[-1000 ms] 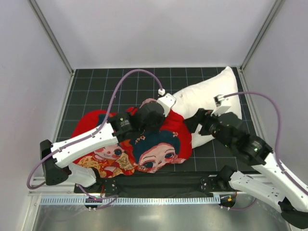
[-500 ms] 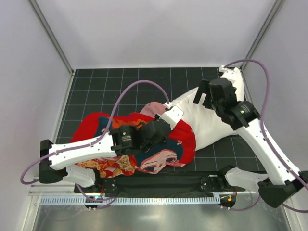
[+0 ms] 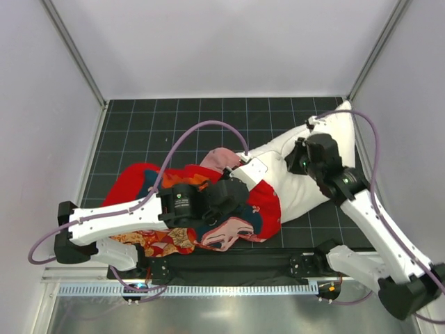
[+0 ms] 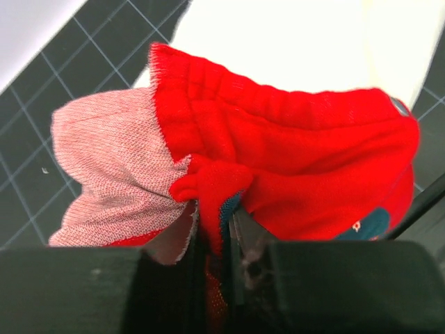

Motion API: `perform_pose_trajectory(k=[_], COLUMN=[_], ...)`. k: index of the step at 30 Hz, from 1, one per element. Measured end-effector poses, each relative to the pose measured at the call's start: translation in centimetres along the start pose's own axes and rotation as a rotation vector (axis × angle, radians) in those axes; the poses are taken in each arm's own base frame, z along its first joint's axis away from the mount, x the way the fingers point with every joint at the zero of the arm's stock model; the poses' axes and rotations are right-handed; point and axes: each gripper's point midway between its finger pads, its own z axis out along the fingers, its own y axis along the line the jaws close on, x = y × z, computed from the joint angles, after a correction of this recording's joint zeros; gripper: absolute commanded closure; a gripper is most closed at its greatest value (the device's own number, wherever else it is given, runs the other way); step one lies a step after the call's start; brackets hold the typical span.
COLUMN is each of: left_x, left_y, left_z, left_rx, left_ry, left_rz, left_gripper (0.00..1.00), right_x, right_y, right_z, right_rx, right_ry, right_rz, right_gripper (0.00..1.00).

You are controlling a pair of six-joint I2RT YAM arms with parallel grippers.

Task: Put the pillow into the pillowcase

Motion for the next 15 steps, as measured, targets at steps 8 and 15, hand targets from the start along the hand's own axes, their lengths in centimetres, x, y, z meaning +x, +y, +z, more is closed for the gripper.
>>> perform_pose_trajectory(k=[8,15], left_x=[-5.2,-5.5], left_y=[2.6,1.7], left_z=[-4.0,-6.1], left_rx=[0.000,0.142], left_ry=[-0.064,-0.017], left_rz=[-0.039,-0.063], left_gripper=[0.04,0.05], right_x=[1.2,3.5], right_y=[0.3,0.2], right_z=[-6.6,-6.3], right_rx=[-0.181,-0.218], right_ry=[-0.128,-0.088], right_rz=[0.035,0.055], right_gripper=[0.96,0.96])
